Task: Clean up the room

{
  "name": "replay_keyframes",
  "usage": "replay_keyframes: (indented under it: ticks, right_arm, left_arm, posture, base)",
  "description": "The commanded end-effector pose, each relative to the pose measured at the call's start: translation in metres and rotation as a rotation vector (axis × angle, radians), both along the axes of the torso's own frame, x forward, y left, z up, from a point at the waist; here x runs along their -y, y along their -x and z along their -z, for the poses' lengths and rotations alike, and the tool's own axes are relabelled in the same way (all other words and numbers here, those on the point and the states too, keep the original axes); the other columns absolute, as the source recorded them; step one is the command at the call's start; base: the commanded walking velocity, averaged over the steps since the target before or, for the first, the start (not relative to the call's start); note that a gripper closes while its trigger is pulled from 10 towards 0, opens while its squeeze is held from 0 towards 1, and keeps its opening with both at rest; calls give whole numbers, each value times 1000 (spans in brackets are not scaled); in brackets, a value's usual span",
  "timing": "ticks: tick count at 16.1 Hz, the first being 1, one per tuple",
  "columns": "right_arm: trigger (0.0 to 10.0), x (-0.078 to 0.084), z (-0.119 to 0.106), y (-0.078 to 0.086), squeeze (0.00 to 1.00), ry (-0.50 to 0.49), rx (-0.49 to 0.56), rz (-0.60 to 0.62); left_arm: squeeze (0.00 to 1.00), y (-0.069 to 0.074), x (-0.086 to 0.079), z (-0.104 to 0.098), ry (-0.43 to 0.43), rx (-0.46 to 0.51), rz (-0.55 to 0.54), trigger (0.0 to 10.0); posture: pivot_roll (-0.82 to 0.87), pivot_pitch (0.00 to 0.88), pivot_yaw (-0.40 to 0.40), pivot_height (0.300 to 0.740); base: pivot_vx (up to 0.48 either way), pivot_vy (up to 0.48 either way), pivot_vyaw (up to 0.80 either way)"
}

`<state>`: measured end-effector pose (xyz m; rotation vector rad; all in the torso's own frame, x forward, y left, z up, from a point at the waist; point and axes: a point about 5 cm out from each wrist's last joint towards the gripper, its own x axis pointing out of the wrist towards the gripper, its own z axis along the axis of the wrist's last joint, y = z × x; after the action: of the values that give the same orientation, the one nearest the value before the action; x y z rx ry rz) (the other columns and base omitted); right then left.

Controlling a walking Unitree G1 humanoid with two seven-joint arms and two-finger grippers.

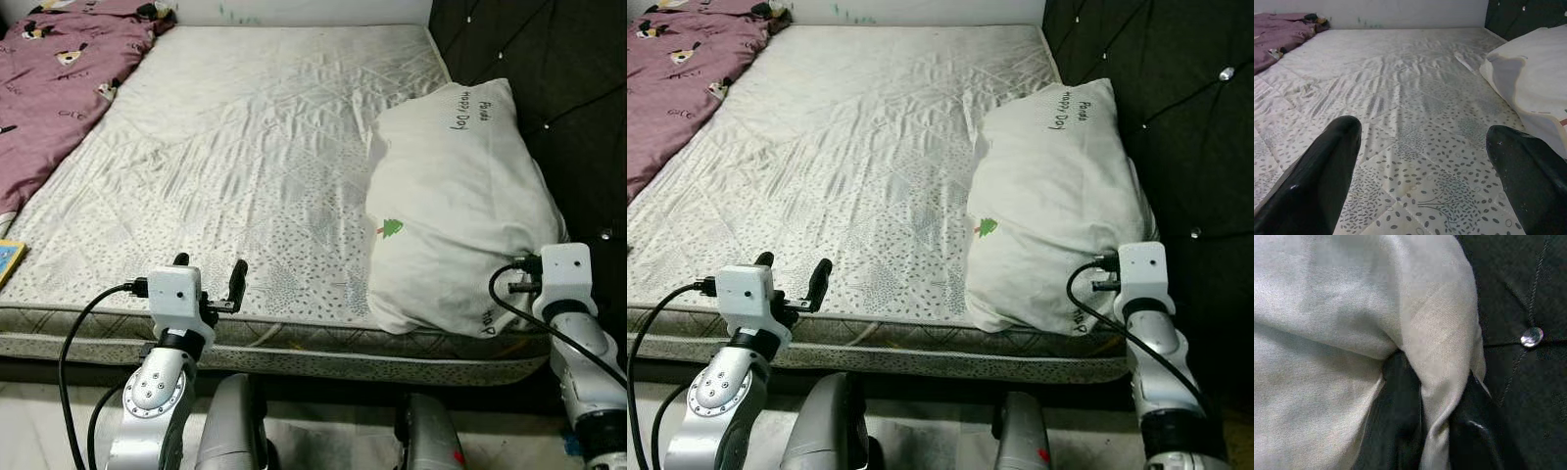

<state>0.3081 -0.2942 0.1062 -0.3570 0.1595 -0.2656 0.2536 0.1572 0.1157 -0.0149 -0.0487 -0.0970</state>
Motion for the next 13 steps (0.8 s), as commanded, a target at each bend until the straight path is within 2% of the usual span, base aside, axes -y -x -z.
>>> replay_keyframes:
  ticks: [1, 5, 7, 10, 11, 13]
  right_arm:
    - [10000, 3, -10, -4, 1000, 36, 36, 40]
    - [10000, 6, -35, -7, 1000, 77, 139, 31]
    - [10000, 7, -34, 2, 1000, 88, 145, -2]
    - [10000, 12, -21, 27, 1000, 87, 122, -23]
    - [10000, 11, -29, 30, 1000, 71, 176, -22]
    - [10000, -1, -44, 20, 1000, 35, 254, -47]
  left_arm:
    - [0, 1, -2, 2, -7, -10, -19, 10000]
    - [0, 1, -2, 3, -4, -17, -17, 10000]
    - [0, 1, -1, 4, -3, -22, -11, 10000]
    - [0, 1, -1, 5, -2, -27, -7, 10000]
    - [0, 1, -1, 6, 0, -29, -5, 10000]
    - [0, 0, 2, 7, 2, -34, 9, 10000]
  posture:
    - [46, 80, 36, 593]
    - [38, 79, 40, 593]
    - [38, 79, 40, 593]
    - [38, 79, 40, 593]
    - [18, 80, 43, 593]
    - [13, 81, 47, 593]
  base:
    - [0, 0, 0]
    - [0, 0, 0]
    - [0, 0, 0]
    - [0, 0, 0]
    - [0, 0, 0]
    - [0, 0, 0]
